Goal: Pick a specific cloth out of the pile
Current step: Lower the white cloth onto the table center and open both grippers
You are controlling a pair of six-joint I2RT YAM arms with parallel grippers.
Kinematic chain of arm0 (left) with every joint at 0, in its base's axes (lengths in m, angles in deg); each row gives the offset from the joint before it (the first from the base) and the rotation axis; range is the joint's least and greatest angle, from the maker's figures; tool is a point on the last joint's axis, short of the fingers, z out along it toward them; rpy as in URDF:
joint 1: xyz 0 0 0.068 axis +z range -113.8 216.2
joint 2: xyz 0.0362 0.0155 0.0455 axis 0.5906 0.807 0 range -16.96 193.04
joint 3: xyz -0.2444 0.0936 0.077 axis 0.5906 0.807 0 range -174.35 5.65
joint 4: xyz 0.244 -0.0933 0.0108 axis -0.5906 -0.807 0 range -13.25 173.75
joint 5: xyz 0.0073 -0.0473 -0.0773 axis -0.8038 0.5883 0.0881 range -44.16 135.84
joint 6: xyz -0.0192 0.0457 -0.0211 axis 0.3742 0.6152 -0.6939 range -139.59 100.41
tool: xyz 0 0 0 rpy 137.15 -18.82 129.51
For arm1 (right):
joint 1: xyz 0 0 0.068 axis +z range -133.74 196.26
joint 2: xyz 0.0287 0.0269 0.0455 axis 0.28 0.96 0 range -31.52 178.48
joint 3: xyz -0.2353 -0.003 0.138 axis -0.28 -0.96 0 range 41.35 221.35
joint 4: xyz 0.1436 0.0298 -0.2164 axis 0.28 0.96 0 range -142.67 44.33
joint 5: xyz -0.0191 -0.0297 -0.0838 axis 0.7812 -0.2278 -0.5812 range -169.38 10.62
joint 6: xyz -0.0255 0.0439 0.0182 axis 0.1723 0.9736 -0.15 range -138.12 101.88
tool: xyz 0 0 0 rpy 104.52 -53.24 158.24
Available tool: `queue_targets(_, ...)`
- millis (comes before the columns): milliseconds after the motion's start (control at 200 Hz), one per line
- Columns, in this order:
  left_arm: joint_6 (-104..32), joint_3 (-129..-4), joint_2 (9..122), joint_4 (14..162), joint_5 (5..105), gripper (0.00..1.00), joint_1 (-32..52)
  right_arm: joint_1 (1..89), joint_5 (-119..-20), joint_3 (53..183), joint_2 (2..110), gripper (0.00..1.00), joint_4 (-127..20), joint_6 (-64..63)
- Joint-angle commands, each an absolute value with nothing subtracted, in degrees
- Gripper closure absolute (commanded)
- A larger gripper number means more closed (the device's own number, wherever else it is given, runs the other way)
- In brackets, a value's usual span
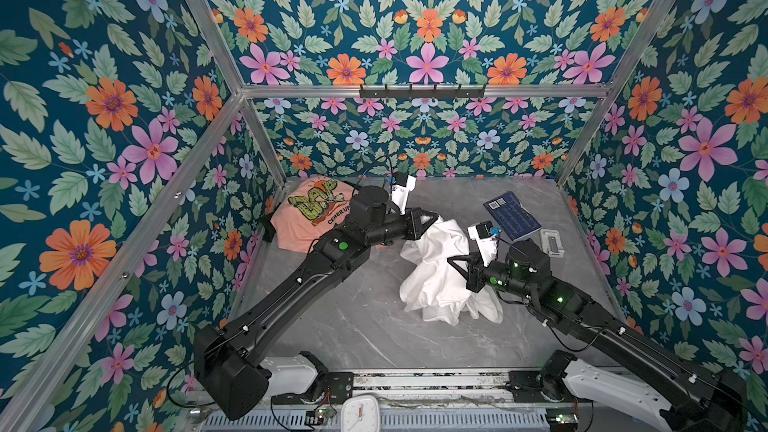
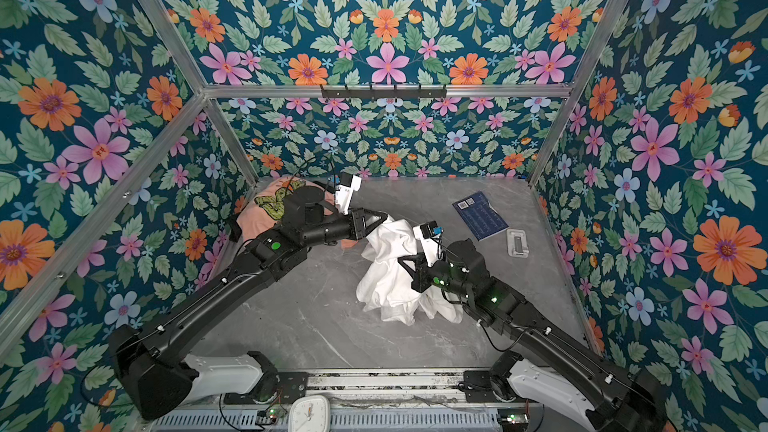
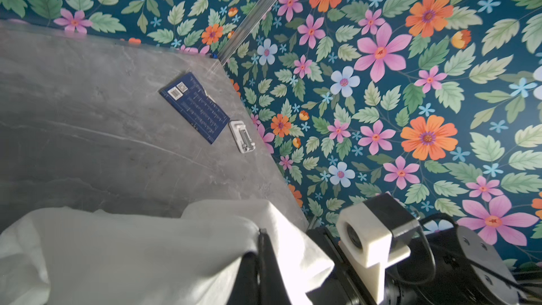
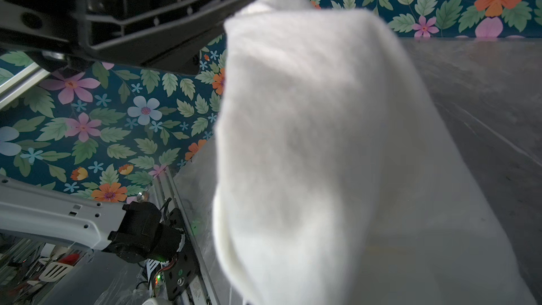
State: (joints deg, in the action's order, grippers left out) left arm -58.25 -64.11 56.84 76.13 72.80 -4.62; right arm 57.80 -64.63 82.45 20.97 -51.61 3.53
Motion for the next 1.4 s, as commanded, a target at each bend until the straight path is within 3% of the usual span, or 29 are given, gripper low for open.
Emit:
queue_targets(0, -57.47, -61.48, 56.23, 75.5, 72.3, 1.0, -4.67, 57.92, -65.26, 80.11, 19.56, 1.0, -53.46, 5.62)
queue_targets(475, -55.44, -49.54, 56.59, 71.69, 71.1, 1.0, -4.75, 57.87, -68.12, 67.85, 13.79, 1.0, -50.67, 9.61)
queue_targets(1070, -51.94, -37.45, 64.0, 75.03, 70.7, 1.0, -4.76, 57.9, -72.1, 58.33, 15.31, 1.0, -49.41, 12.19)
queue_targets(1305, -51.94, -36.92, 63.16, 76.35, 70.79, 1.0, -4.76, 57.91, -71.03, 59.25, 14.84, 0.86, -48.3, 11.45)
queue_targets(1395, -51.87, -36.52, 62.38, 76.77, 70.54, 0.86, -4.75, 57.92, -70.86, 60.13, 13.41, 0.78, -46.23, 10.69)
